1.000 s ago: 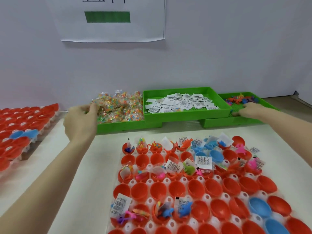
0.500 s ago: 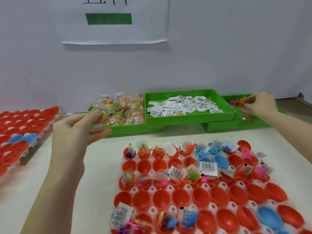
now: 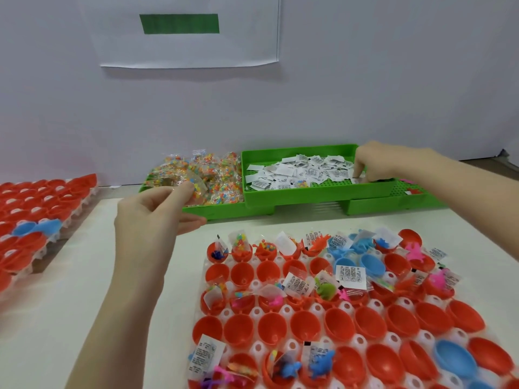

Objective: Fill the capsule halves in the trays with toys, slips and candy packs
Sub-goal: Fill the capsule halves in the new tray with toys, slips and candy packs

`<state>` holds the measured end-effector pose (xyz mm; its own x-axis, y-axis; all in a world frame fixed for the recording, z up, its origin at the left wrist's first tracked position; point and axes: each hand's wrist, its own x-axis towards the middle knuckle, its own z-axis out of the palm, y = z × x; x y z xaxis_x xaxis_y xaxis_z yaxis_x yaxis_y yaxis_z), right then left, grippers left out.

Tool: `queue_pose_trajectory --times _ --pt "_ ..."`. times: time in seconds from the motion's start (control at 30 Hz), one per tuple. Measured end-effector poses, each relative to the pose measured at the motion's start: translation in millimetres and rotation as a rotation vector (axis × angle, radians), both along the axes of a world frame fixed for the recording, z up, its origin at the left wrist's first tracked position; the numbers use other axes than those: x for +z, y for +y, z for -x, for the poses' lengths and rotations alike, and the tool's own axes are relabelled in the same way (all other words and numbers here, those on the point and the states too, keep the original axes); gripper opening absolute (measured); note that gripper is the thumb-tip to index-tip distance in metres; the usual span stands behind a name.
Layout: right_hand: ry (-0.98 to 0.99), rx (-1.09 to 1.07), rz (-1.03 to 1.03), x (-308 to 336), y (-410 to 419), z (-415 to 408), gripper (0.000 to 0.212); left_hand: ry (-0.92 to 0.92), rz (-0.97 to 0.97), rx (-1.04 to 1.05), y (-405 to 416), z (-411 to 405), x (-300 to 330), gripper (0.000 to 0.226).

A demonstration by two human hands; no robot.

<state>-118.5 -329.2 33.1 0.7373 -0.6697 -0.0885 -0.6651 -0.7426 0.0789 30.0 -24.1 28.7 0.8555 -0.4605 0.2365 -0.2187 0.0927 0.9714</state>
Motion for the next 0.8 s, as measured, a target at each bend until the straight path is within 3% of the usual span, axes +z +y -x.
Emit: queue_pose_trajectory --times 0.33,0.47,0.57,0.67,0.8 --pt "-0.291 -0.062 -0.117 12 14 10 0.012 0.032 -0.055 -0.116 -3 12 3 0.019" --pt "-0.697 -0.084 -0.127 31 33 17 0.024 0.064 -0.057 -0.229 -6 26 7 0.019" --pt "-1.073 0.020 -0.465 48 88 25 0.036 0.061 -0.087 -0.366 -7 39 12 0.014" --pt "-1.061 0.235 -0.692 52 155 39 0.035 0.036 -0.096 -0.505 -7 55 19 0.013" --pt "-0.984 0.242 -0.636 44 193 52 0.028 -0.042 -0.163 -0.666 -2 77 27 0.013"
